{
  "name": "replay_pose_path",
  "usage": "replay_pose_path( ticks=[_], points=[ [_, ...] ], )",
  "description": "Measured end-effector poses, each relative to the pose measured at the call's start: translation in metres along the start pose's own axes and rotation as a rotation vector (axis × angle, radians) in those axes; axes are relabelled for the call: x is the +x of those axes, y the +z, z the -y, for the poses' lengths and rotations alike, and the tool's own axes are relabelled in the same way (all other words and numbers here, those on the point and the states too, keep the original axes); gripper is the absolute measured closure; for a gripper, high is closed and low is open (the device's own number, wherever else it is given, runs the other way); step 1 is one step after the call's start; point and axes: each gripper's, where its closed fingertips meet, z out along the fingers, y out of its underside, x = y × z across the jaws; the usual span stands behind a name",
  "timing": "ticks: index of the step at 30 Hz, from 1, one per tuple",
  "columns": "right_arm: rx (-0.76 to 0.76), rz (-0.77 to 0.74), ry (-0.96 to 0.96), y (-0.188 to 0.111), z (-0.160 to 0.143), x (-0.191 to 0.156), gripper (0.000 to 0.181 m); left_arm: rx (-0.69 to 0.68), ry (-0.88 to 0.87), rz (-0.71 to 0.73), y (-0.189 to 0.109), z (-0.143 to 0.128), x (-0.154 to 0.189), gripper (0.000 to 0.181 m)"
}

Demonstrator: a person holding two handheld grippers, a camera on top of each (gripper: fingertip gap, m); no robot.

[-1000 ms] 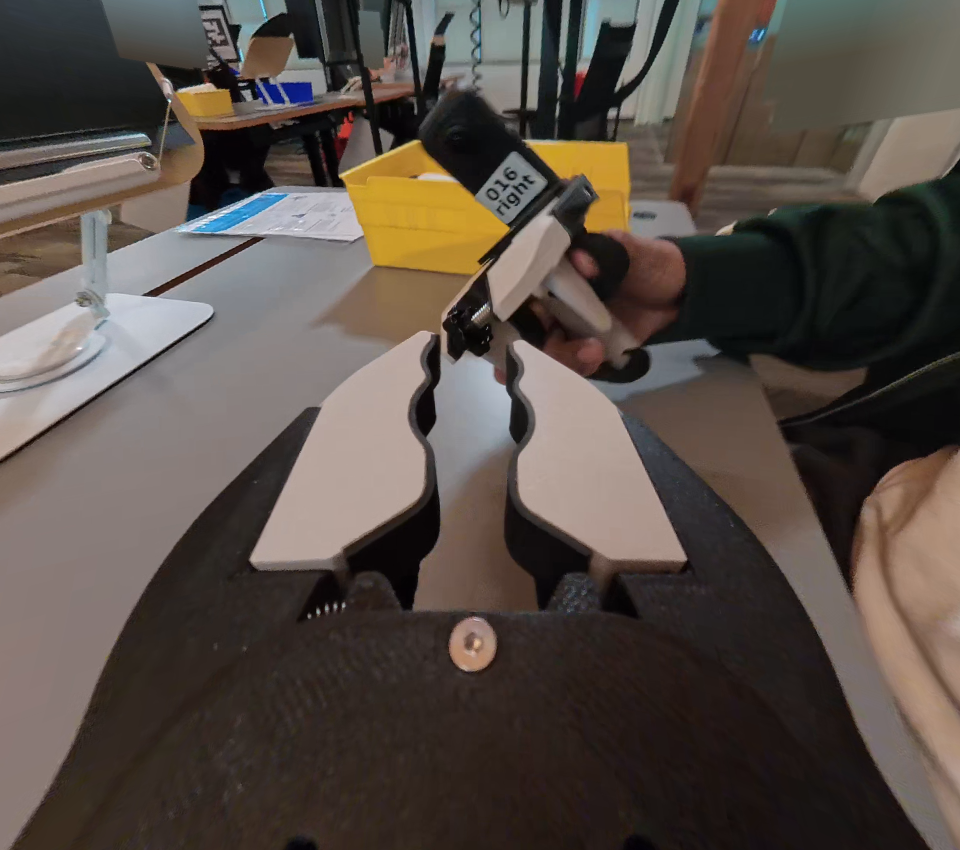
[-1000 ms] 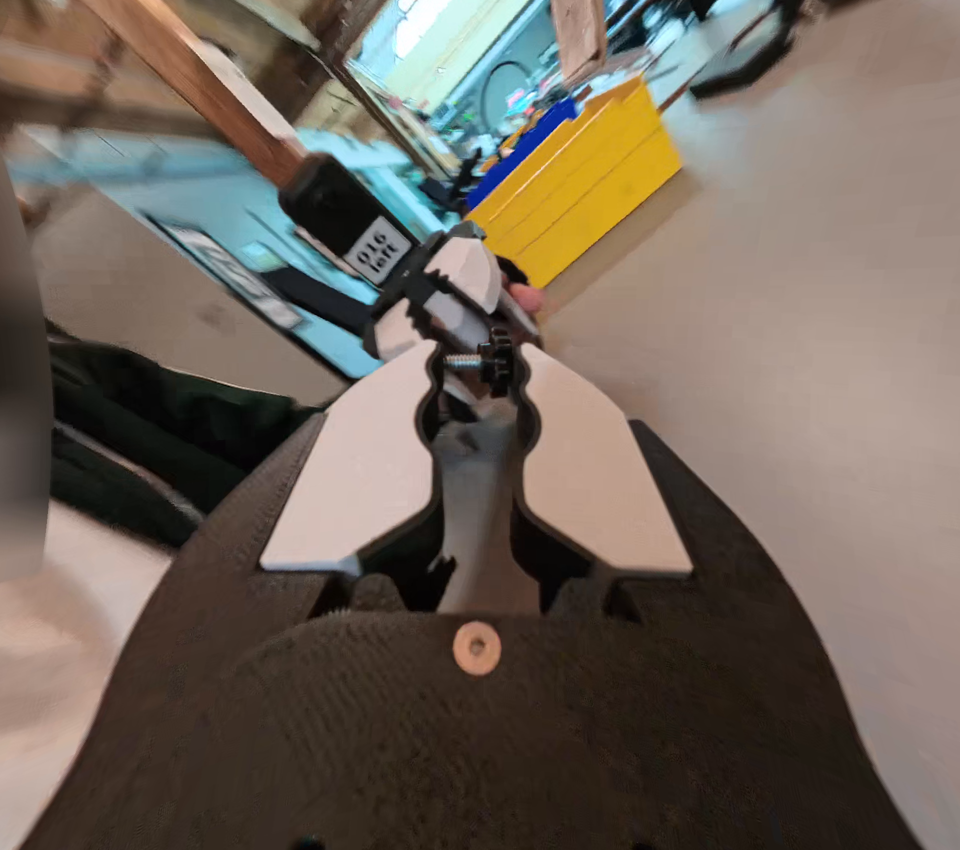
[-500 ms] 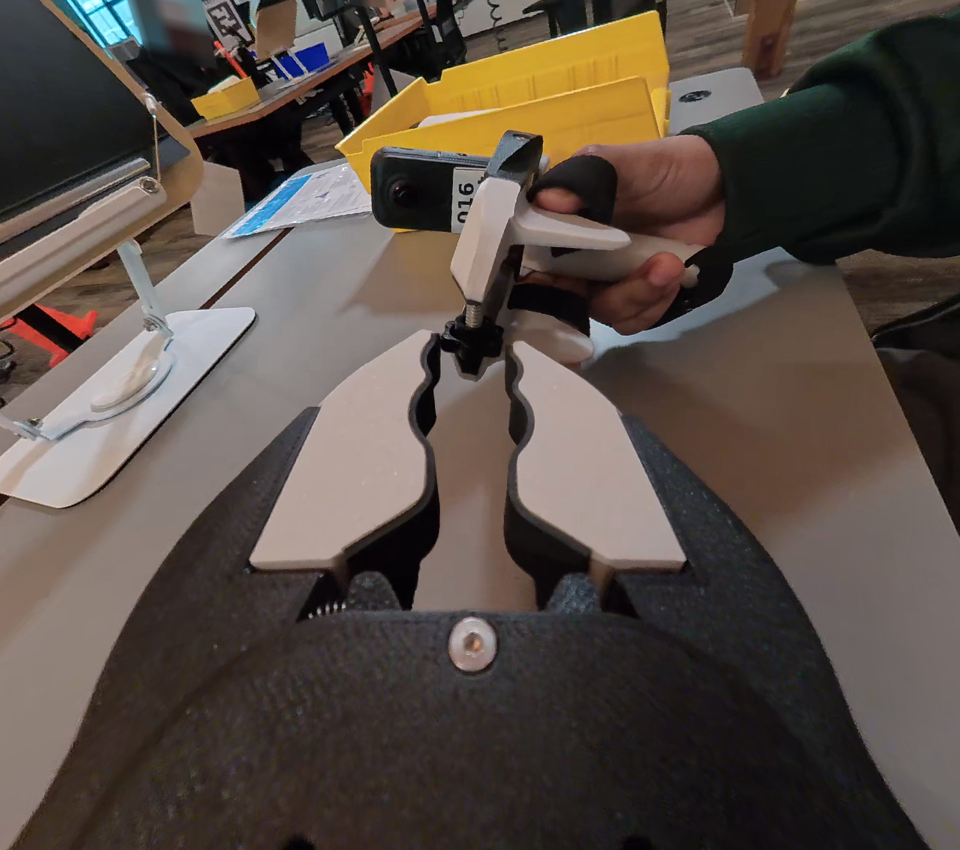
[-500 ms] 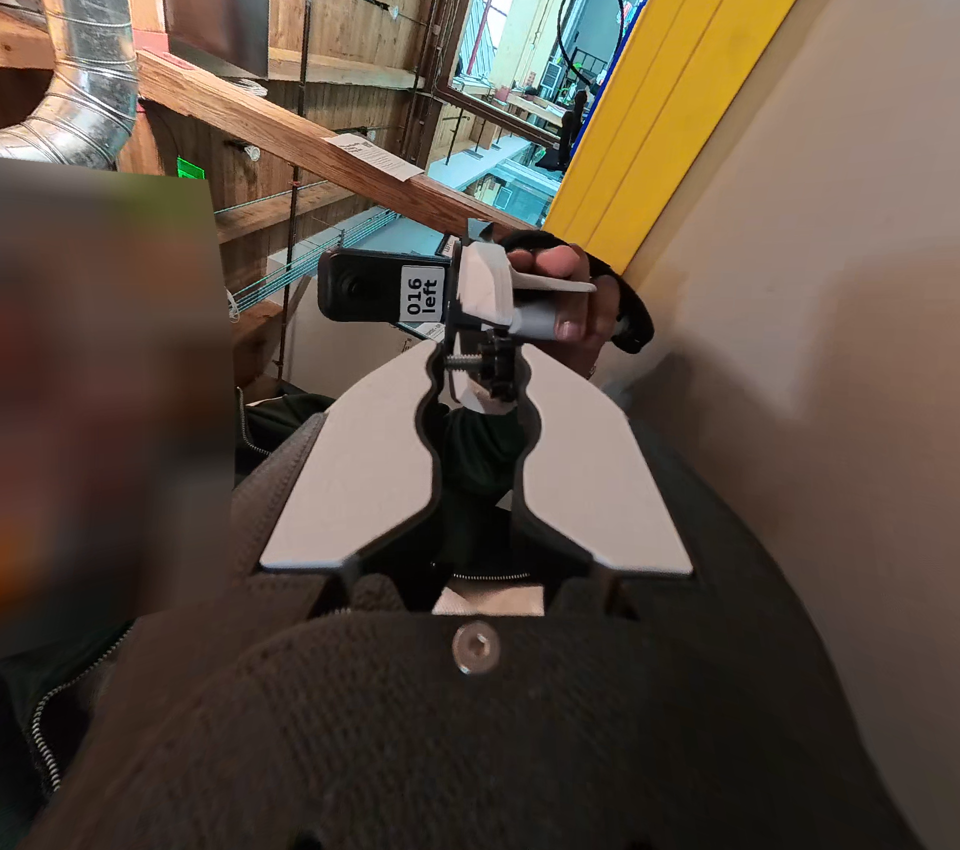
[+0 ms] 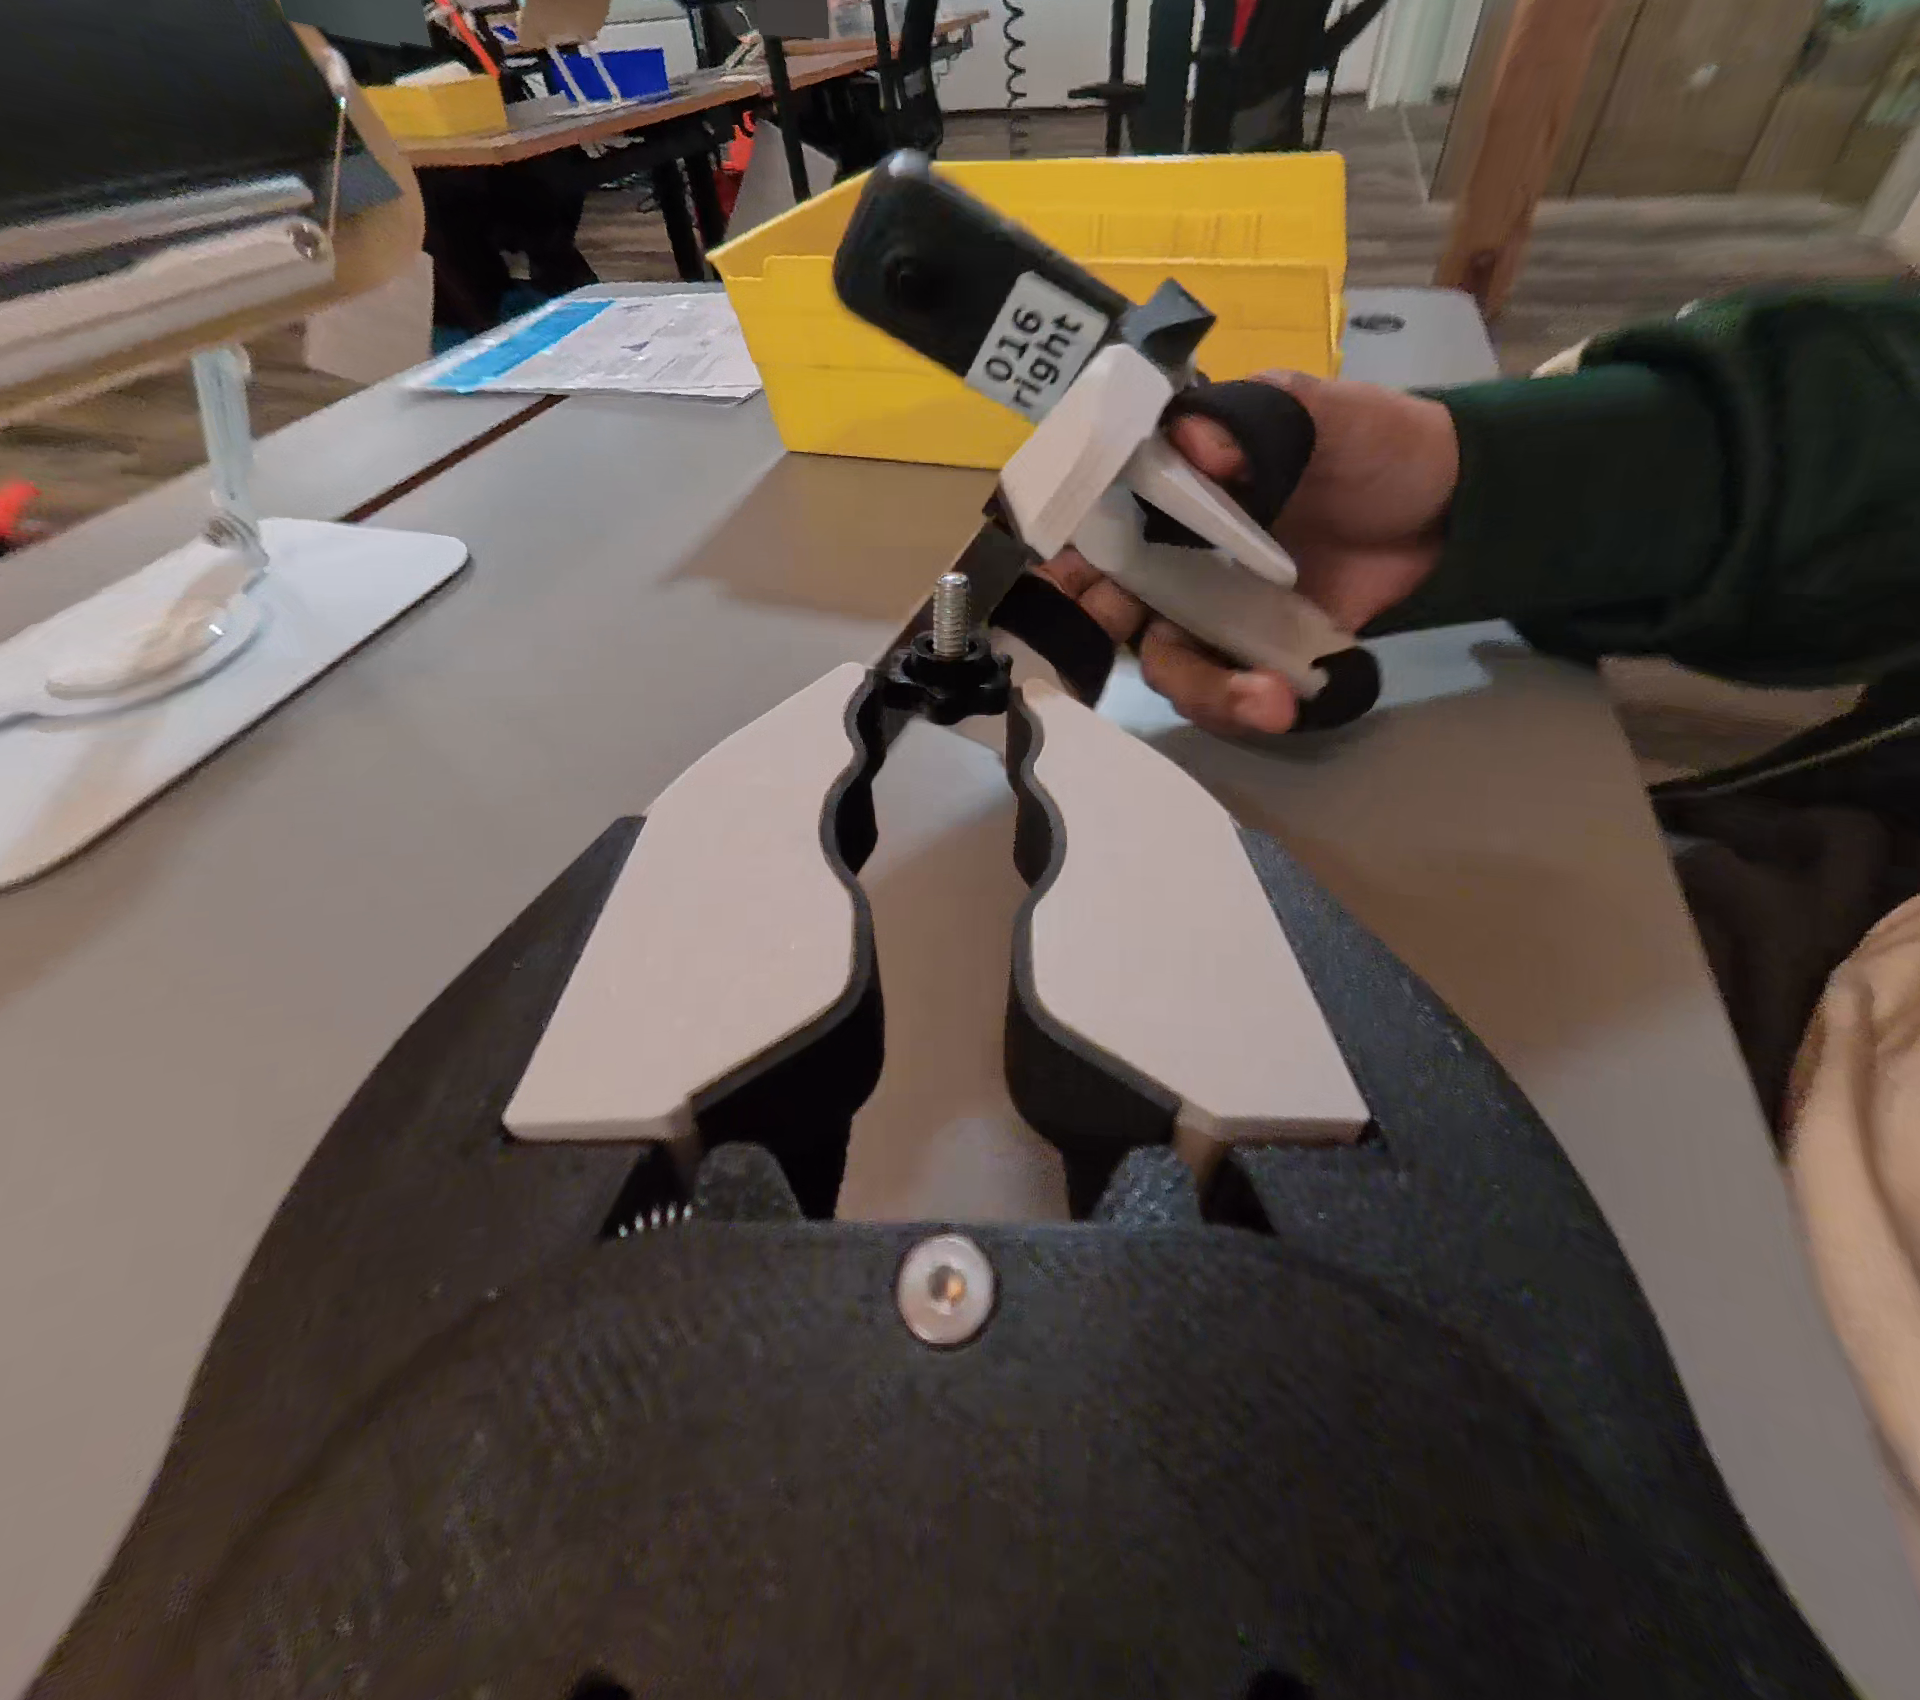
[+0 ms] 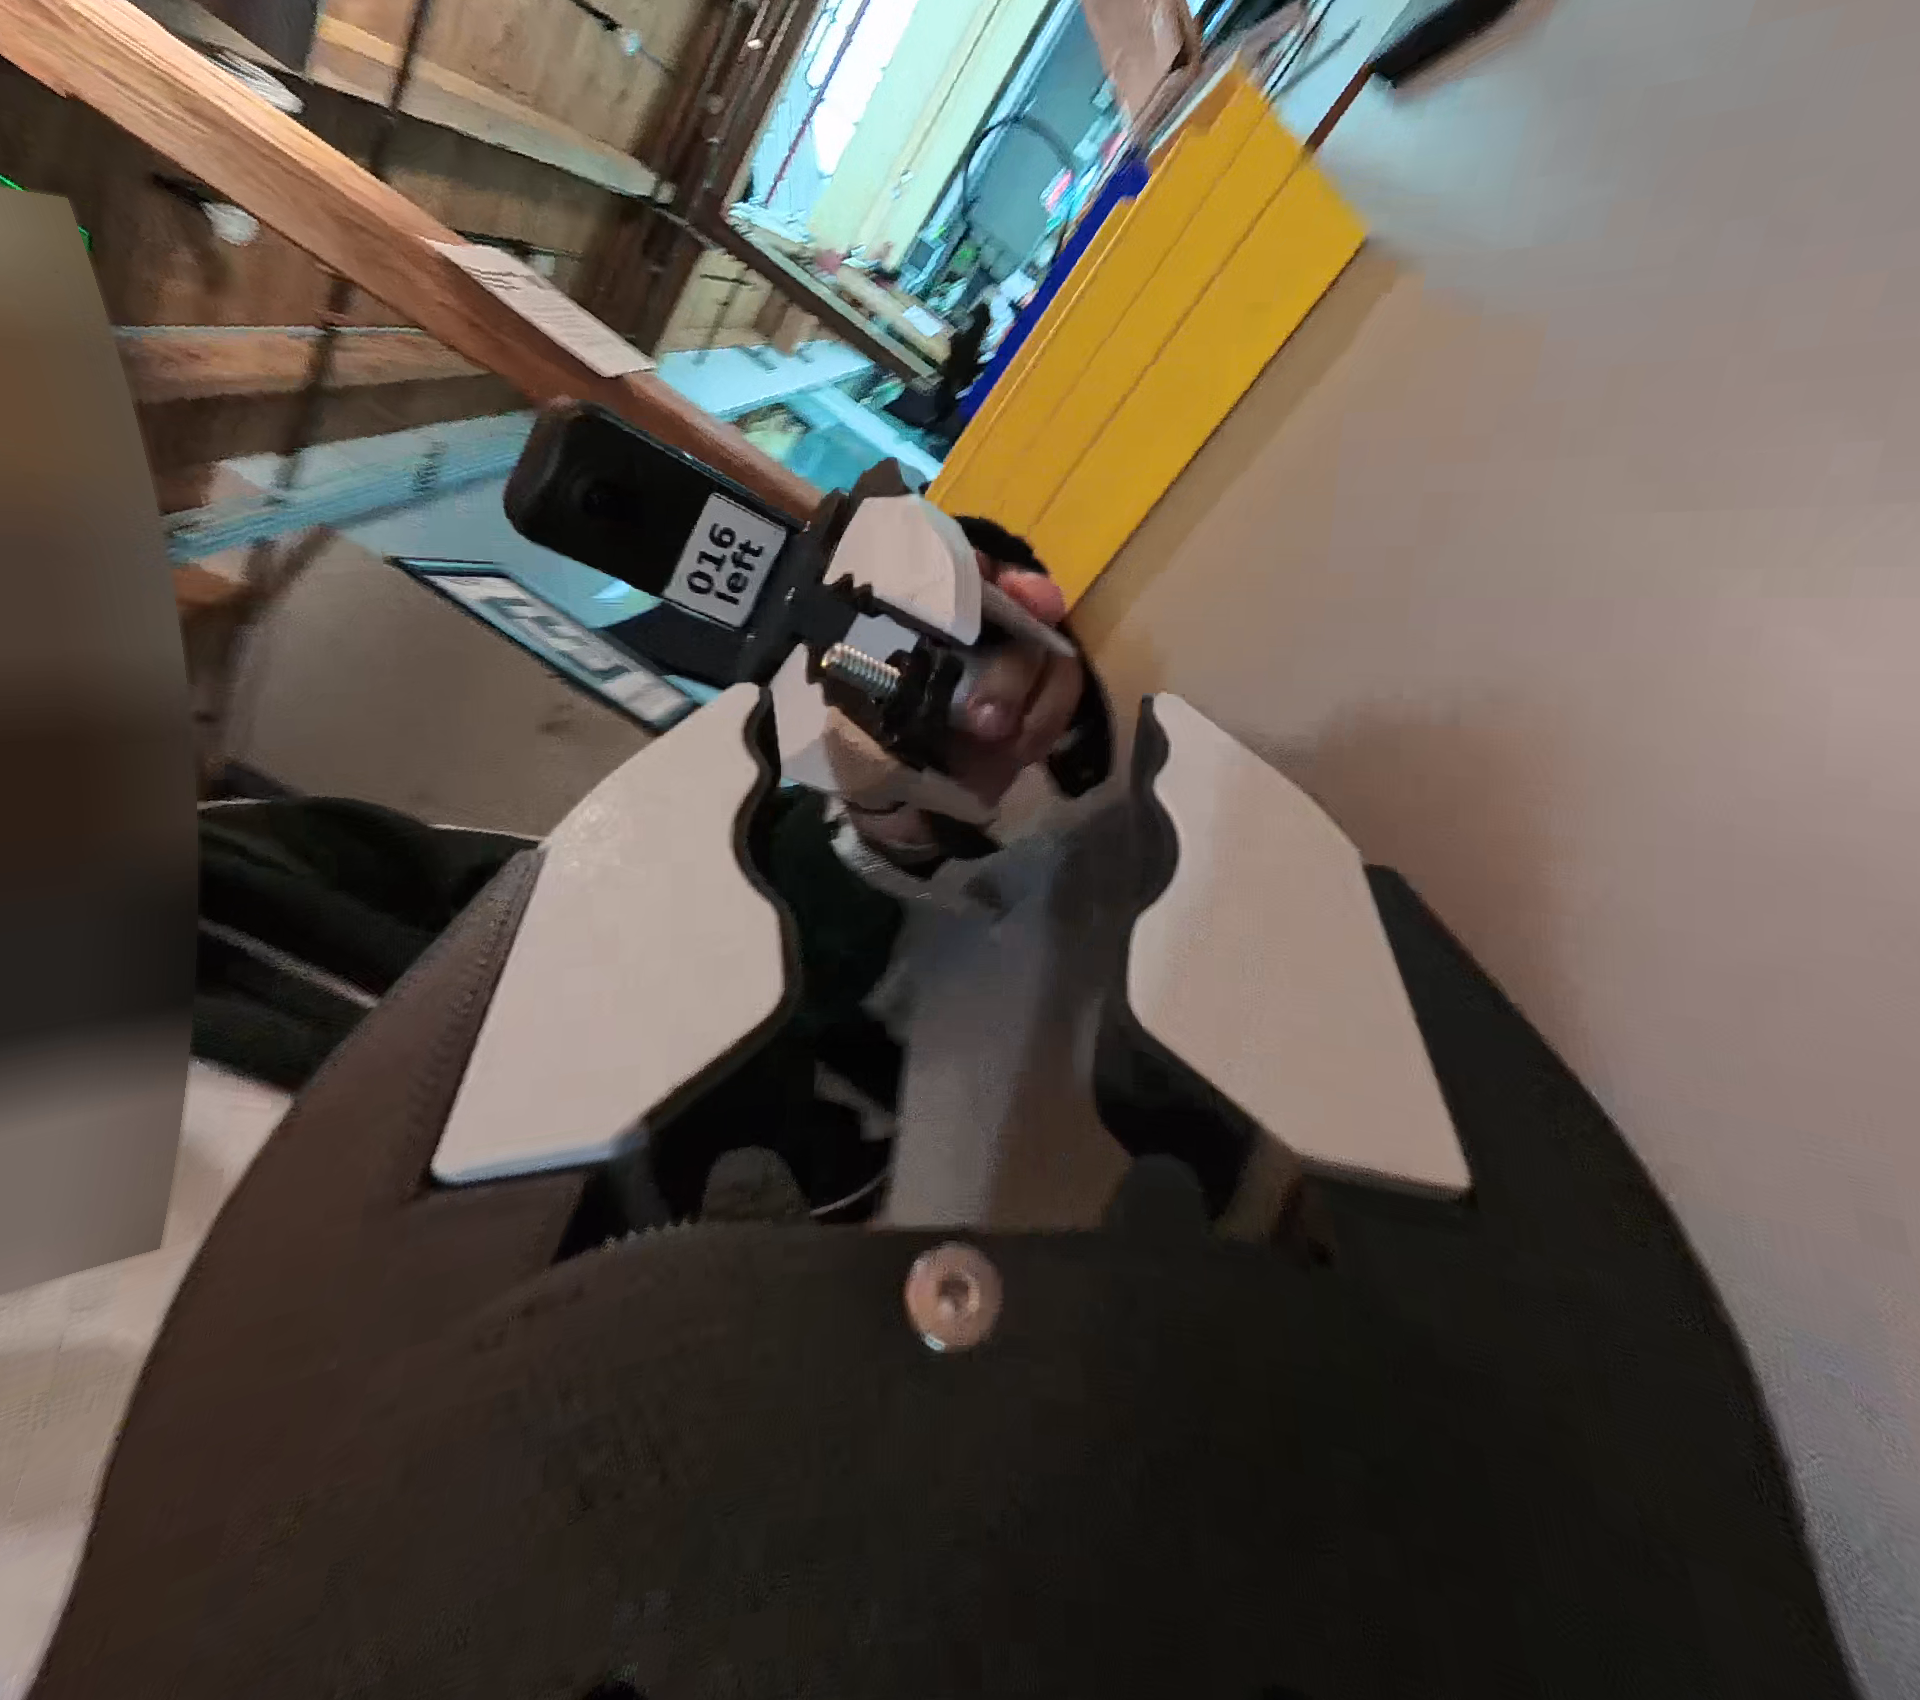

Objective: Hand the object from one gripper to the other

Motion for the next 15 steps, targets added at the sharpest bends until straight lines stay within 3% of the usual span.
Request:
replay_pose_path(
  ticks=[1,7,15],
  points=[
    [0.026,-0.031,-0.077,-0.001,0.006,0.0,0.115,0.01,-0.046,-0.012,-0.001,0.0,-0.002,0.158],
    [0.129,-0.158,-0.474,-0.017,0.03,-0.016,0.133,0.1,-0.273,-0.1,-0.007,0.008,-0.007,0.159],
    [0.032,-0.223,-0.901,-0.003,0.014,-0.028,0.159,0.145,-0.362,-0.206,-0.007,0.013,0.002,0.159]
  ],
)
